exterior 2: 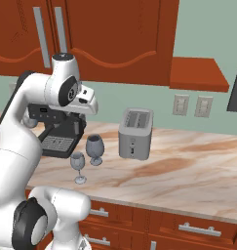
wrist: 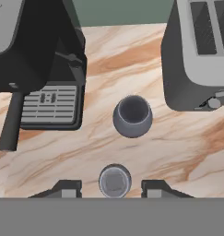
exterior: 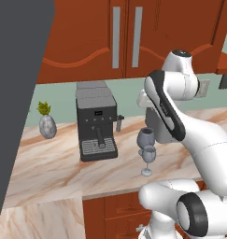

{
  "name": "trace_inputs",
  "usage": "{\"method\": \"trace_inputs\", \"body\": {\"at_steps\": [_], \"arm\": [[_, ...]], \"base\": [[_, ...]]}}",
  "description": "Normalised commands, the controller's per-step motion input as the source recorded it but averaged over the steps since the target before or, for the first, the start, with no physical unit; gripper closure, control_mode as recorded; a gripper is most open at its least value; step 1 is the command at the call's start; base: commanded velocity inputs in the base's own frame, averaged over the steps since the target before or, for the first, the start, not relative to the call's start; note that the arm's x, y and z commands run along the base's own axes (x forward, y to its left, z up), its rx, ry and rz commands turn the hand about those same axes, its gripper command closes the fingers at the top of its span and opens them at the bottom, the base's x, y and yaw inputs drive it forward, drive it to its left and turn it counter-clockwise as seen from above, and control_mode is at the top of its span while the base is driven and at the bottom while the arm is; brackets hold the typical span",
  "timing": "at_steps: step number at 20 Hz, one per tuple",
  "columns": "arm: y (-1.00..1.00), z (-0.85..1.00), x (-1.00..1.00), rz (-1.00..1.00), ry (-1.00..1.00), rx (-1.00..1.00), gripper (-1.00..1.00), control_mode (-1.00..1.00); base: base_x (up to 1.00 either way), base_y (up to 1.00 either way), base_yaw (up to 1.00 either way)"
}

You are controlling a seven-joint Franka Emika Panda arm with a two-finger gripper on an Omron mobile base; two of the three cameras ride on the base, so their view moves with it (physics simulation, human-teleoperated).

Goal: Retrieve the wine glasses from the counter and place one next to each plate.

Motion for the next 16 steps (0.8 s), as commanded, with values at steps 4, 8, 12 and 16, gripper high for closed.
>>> {"method": "trace_inputs", "body": {"at_steps": [4,8,12,16], "arm": [[0.01,0.00,-0.21,0.00,-0.02,0.00,-1.00,-1.00],[0.10,-0.01,-0.41,0.00,0.01,0.06,-1.00,-1.00],[0.01,-0.07,-0.44,-0.02,0.03,0.08,-1.00,-1.00],[0.00,-0.01,-0.41,-0.26,0.03,0.05,-1.00,-1.00]], "base": [[0.00,0.00,0.00],[0.00,0.00,0.00],[0.00,0.00,0.00],[0.00,0.00,0.00]]}}
